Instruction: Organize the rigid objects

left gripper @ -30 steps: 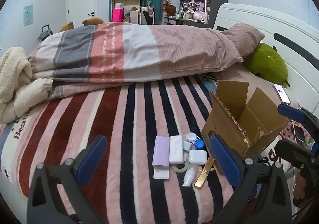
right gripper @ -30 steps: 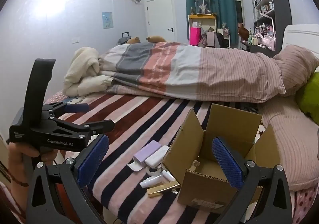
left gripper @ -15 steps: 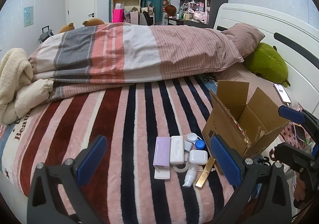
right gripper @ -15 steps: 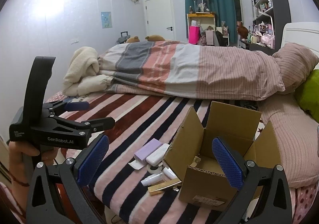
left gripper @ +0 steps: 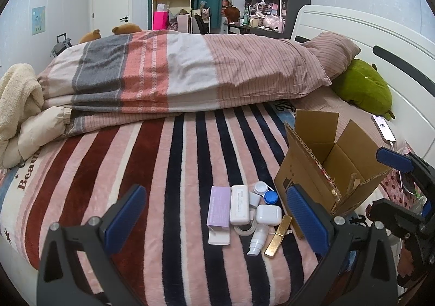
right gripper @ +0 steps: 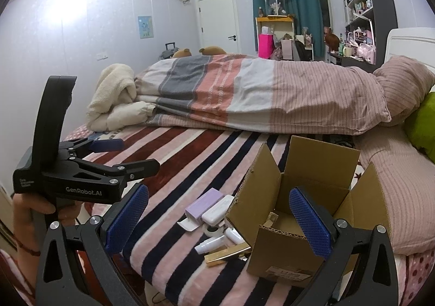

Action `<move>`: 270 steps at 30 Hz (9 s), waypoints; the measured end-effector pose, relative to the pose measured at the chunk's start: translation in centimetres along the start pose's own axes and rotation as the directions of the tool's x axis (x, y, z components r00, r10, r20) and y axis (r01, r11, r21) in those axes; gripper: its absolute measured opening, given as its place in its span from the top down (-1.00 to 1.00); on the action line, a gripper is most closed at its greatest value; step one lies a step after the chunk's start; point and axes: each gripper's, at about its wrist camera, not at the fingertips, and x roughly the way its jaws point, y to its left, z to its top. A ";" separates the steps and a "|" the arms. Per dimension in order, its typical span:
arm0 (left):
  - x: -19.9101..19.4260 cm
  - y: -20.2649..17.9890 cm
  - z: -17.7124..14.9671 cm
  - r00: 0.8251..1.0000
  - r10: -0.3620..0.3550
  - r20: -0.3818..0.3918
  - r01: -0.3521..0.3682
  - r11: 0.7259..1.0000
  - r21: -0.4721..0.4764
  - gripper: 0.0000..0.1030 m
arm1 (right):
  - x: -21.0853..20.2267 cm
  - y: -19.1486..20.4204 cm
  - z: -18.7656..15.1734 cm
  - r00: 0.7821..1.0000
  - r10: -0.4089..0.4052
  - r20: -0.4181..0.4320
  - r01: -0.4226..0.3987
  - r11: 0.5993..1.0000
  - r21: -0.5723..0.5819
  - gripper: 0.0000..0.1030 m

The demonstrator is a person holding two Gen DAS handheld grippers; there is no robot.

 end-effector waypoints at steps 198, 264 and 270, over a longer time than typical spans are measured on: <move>7.4 9.4 0.9 0.908 -0.414 -0.061 0.406 0.907 -0.107 -0.63 | 16.8 6.8 -0.7 0.936 0.121 -0.330 -0.156 0.984 -0.082 0.40; 6.9 9.9 -6.7 0.943 -0.292 -0.161 0.292 0.956 -0.023 -0.63 | 19.2 2.3 -9.9 0.763 -0.148 -0.629 -0.079 0.945 -0.318 -0.26; 7.0 9.5 -6.2 0.928 -0.331 -0.173 0.331 0.943 -0.029 -0.63 | 18.7 2.9 -8.7 0.770 -0.102 -0.629 -0.113 0.950 -0.292 -0.15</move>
